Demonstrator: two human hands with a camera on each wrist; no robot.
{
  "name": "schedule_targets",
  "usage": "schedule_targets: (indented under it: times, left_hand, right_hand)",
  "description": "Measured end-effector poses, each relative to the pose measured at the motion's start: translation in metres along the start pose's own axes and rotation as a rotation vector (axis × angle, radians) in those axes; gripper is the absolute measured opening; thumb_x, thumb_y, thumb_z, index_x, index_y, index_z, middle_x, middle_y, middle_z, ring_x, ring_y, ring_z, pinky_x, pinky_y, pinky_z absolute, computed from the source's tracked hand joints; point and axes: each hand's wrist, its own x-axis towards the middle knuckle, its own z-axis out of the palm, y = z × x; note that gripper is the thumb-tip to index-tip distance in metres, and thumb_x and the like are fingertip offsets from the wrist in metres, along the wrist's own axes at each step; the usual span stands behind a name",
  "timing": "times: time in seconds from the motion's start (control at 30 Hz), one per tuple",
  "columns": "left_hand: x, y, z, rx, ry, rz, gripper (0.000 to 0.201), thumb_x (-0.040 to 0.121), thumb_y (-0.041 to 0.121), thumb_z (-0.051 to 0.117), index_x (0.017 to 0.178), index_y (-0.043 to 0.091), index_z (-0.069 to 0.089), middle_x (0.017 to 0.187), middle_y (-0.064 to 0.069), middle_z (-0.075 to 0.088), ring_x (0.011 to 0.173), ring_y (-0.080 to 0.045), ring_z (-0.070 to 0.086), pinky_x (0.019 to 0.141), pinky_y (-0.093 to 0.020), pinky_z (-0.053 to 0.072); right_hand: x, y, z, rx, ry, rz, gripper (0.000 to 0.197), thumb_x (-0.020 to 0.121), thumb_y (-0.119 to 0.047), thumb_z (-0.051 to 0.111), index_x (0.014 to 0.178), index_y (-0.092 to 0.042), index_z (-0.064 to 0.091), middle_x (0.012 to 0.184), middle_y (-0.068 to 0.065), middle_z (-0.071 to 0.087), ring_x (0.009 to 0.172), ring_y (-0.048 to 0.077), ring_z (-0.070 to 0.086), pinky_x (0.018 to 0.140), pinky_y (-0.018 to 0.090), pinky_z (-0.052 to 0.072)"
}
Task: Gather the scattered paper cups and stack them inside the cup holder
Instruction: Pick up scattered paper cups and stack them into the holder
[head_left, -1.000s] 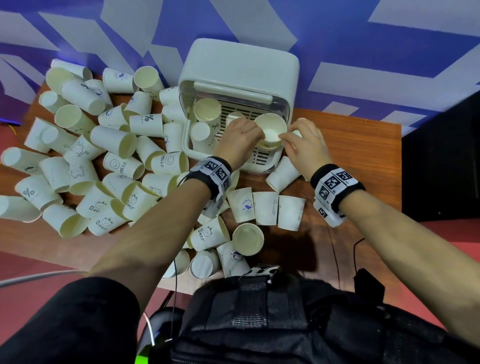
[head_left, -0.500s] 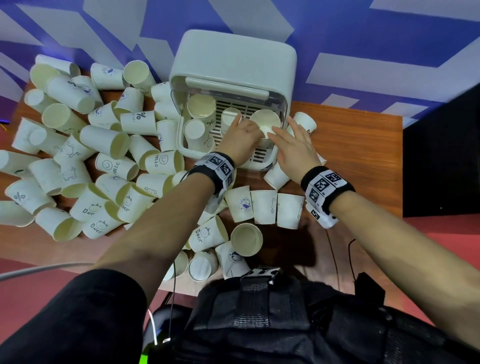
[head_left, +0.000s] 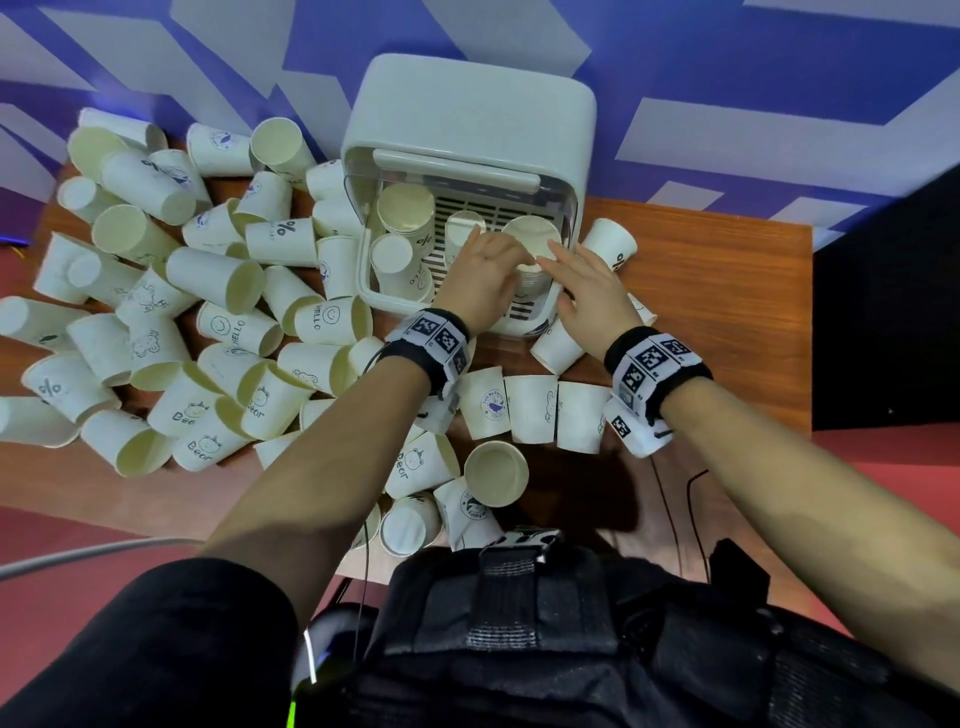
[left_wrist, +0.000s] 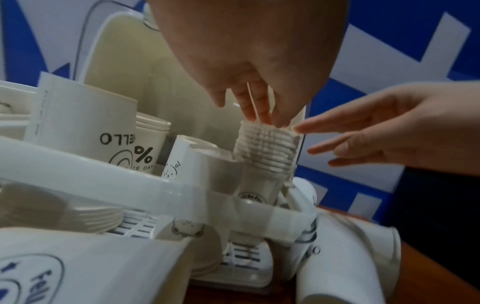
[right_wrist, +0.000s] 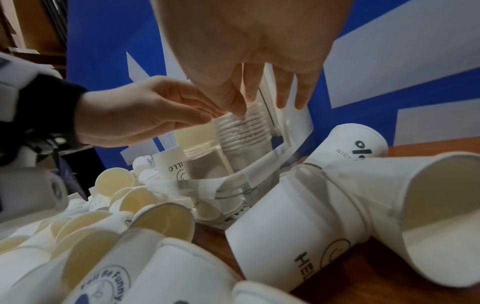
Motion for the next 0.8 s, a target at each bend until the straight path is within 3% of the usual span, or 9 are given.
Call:
schedule_targets:
  times: [0.1, 0.2, 0.27, 0.37, 0.47, 0.57, 0.67, 0.8]
  left_hand:
    - [-0.006, 0.008, -0.008, -0.091, 0.112, -0.067, 0.025, 0.084, 0.003, 0.053, 0.104, 0.008, 0.067, 0.106, -0.010, 0.064, 0.108, -0.031, 0.054, 0.110, -0.049, 0.030]
    - [-0.016, 0.017, -0.015, -0.112, 0.165, -0.088, 0.024, 0.083, 0.003, 0.054, 0.101, 0.008, 0.068, 0.105, -0.008, 0.065, 0.106, -0.031, 0.053, 0.099, -0.032, 0.032]
    - [-0.024, 0.024, -0.020, -0.124, 0.157, -0.122, 0.023, 0.086, 0.005, 0.054, 0.102, 0.010, 0.069, 0.106, -0.007, 0.066, 0.109, -0.030, 0.052, 0.094, -0.024, 0.028]
    - [-0.041, 0.034, -0.025, -0.177, 0.079, -0.217, 0.024, 0.090, 0.009, 0.053, 0.108, 0.014, 0.068, 0.112, -0.004, 0.066, 0.115, -0.024, 0.050, 0.097, -0.024, 0.029]
    - [-0.063, 0.050, -0.027, -0.225, -0.006, -0.283, 0.025, 0.091, 0.009, 0.053, 0.111, 0.015, 0.067, 0.115, -0.004, 0.066, 0.115, -0.022, 0.051, 0.098, -0.027, 0.034]
    - [-0.080, 0.067, -0.020, -0.226, -0.132, -0.346, 0.025, 0.092, 0.010, 0.054, 0.115, 0.011, 0.065, 0.117, -0.006, 0.065, 0.113, -0.021, 0.052, 0.091, -0.022, 0.034]
    - [-0.093, 0.088, -0.007, -0.238, -0.193, -0.363, 0.029, 0.090, 0.011, 0.057, 0.117, 0.010, 0.065, 0.117, -0.010, 0.065, 0.109, -0.027, 0.056, 0.094, -0.032, 0.042]
    - [-0.102, 0.115, 0.017, -0.221, -0.299, -0.450, 0.038, 0.091, 0.013, 0.057, 0.129, 0.015, 0.054, 0.126, -0.009, 0.059, 0.111, -0.023, 0.057, 0.088, -0.027, 0.042]
  right_hand:
    - [-0.007, 0.001, -0.003, 0.121, 0.118, -0.002, 0.052, 0.087, 0.007, 0.043, 0.134, -0.013, 0.052, 0.148, 0.005, 0.040, 0.139, 0.028, 0.030, 0.117, 0.031, 0.018]
    - [-0.022, -0.003, -0.007, 0.199, 0.172, 0.055, 0.045, 0.088, 0.006, 0.044, 0.128, -0.011, 0.058, 0.142, 0.006, 0.048, 0.136, 0.027, 0.033, 0.112, 0.021, 0.014]
    - [-0.034, -0.008, -0.010, 0.250, 0.189, 0.114, 0.038, 0.091, 0.003, 0.045, 0.122, -0.010, 0.062, 0.135, 0.007, 0.054, 0.135, 0.028, 0.034, 0.107, 0.016, 0.013]
    - [-0.054, -0.015, -0.015, 0.330, 0.162, 0.230, 0.029, 0.093, -0.002, 0.046, 0.112, -0.007, 0.067, 0.123, 0.011, 0.061, 0.124, 0.024, 0.044, 0.090, 0.010, 0.022]
    - [-0.074, -0.017, -0.010, 0.413, 0.098, 0.332, 0.027, 0.092, -0.006, 0.048, 0.111, -0.009, 0.067, 0.113, 0.012, 0.064, 0.094, 0.019, 0.058, 0.076, 0.017, 0.039]
    - [-0.094, -0.012, -0.001, 0.452, 0.096, 0.391, 0.030, 0.091, -0.005, 0.051, 0.119, -0.009, 0.063, 0.121, 0.012, 0.061, 0.109, 0.022, 0.057, 0.086, 0.020, 0.041]
    - [-0.114, -0.002, 0.008, 0.444, 0.097, 0.472, 0.039, 0.091, -0.005, 0.051, 0.129, -0.010, 0.055, 0.126, 0.006, 0.056, 0.112, 0.020, 0.054, 0.088, 0.019, 0.039]
    - [-0.137, 0.015, 0.017, 0.491, 0.041, 0.601, 0.047, 0.092, -0.010, 0.052, 0.138, -0.015, 0.047, 0.137, 0.009, 0.050, 0.124, 0.025, 0.048, 0.105, 0.037, 0.039]
